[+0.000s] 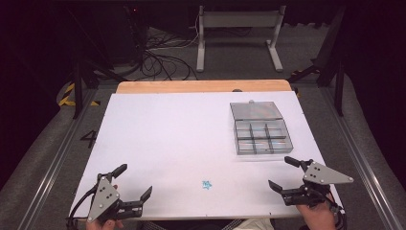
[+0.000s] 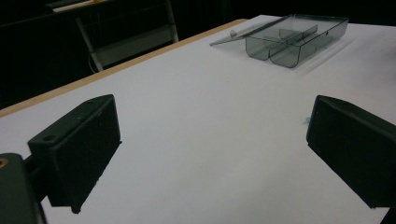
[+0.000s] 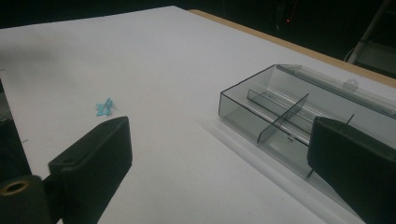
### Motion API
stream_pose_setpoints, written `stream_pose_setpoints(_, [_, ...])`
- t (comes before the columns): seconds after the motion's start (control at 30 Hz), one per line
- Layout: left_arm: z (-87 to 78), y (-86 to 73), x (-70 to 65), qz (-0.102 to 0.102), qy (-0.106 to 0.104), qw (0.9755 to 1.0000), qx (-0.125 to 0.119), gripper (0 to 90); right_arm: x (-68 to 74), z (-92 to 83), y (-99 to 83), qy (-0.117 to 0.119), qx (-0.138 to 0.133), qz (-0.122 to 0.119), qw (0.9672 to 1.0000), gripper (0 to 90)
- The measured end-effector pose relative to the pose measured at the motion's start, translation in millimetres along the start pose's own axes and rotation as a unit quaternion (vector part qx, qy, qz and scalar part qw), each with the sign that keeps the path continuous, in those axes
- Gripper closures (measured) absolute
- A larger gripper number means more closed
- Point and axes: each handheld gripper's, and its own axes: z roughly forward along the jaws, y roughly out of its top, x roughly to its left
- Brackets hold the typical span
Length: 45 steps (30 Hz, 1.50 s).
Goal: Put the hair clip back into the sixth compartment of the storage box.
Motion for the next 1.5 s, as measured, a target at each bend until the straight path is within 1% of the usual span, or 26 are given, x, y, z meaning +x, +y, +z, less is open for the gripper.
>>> stream_pose_setpoints(0.07, [-0.3,0.4,-0.7,0.002,0.005,1.0000,0.000,3.6,0.2,-0.1,0.2,0.000,0.001,-0.001,1.0000,7.3])
stream_pose_setpoints(0.27, [-0.6,0.4,-0.2,-0.001,0.003,1.0000,-0.001,3.5,0.6,-1.0,0.8,0.000,0.001,-0.003,1.0000,7.3])
stream_pose_setpoints(0.3, [-0.7,0.5,0.4,0.001,0.003,1.0000,-0.001,3.5,0.2,-0.8,0.8,-0.001,0.002,-0.003,1.0000,7.3])
stream_pose_setpoints(0.33, [-0.5,0.1,0.2,-0.003,0.000,1.0000,-0.002,3.5,0.1,-0.8,0.9,-0.001,0.002,-0.003,1.0000,7.3])
stream_pose_setpoints(0.37, [-0.5,0.2,0.3,-0.003,0.000,1.0000,-0.002,3.5,0.3,-0.9,0.9,0.000,0.002,-0.002,1.0000,7.3])
stream_pose_setpoints(0.4, [-0.9,0.4,1.0,0.001,0.001,1.0000,-0.002,3.5,0.5,-1.0,0.9,0.000,0.002,-0.002,1.0000,7.3])
stream_pose_setpoints(0.47, [-1.2,0.4,1.1,0.001,0.001,1.0000,-0.003,3.5,0.9,-0.9,1.0,0.000,0.002,-0.002,1.0000,7.3])
stream_pose_setpoints(0.5, [-1.3,0.3,0.7,-0.004,-0.001,1.0000,-0.004,3.5,1.0,-1.0,1.1,0.000,0.001,-0.002,1.0000,7.3])
stream_pose_setpoints(0.57, [-1.4,0.4,1.1,-0.004,-0.001,1.0000,-0.004,3.5,0.7,-0.7,1.1,0.001,0.001,-0.001,1.0000,7.3])
stream_pose_setpoints(0.6, [-1.3,0.5,1.8,0.000,0.000,1.0000,-0.004,3.5,0.5,-0.3,1.0,0.000,0.001,-0.001,1.0000,7.3])
stream_pose_setpoints(0.8, [-1.4,0.7,0.8,-0.003,0.002,1.0000,-0.002,3.5,0.2,0.0,1.1,0.001,0.000,0.000,1.0000,7.3])
stream_pose_setpoints(0.87, [-1.6,0.8,1.0,-0.004,0.002,1.0000,-0.002,3.5,0.0,0.2,1.4,0.003,0.002,0.001,1.0000,7.3])
stream_pose_setpoints(1.03, [-1.7,1.0,0.9,-0.005,0.001,1.0000,0.000,3.5,1.9,3.8,4.6,0.003,0.015,-0.007,0.9999,7.3])
stream_pose_setpoints(1.1, [-1.5,1.1,0.6,-0.006,0.002,1.0000,-0.001,3.5,2.8,6.2,6.9,0.007,0.017,-0.010,0.9998,7.3])
stream_pose_setpoints(1.17, [-1.3,1.1,0.3,-0.007,0.002,1.0000,0.001,3.5,3.0,8.0,8.8,0.011,0.021,-0.005,0.9997,7.3])
stream_pose_setpoints(1.2, [-1.1,1.3,0.7,-0.003,0.002,1.0000,0.002,3.5,2.3,9.0,9.8,0.013,0.022,-0.007,0.9996,7.3])
stream_pose_setpoints(1.33, [-0.7,1.3,0.3,-0.005,0.003,1.0000,0.003,3.5,2.8,12.3,14.8,0.017,0.031,-0.003,0.9994,7.3])
stream_pose_setpoints(1.37, [-0.9,1.6,0.5,-0.001,0.003,1.0000,0.004,3.5,2.8,13.2,16.0,0.018,0.030,-0.004,0.9994,7.3])
stream_pose_setpoints(1.43, [-0.8,1.6,0.1,-0.001,0.003,1.0000,0.005,3.5,2.8,14.0,17.3,0.020,0.031,-0.004,0.9993,7.3])
stream_pose_setpoints(1.5, [-0.3,1.5,-0.6,-0.003,0.001,1.0000,0.005,3.5,3.4,16.9,21.8,0.027,0.032,-0.001,0.9991,7.3])
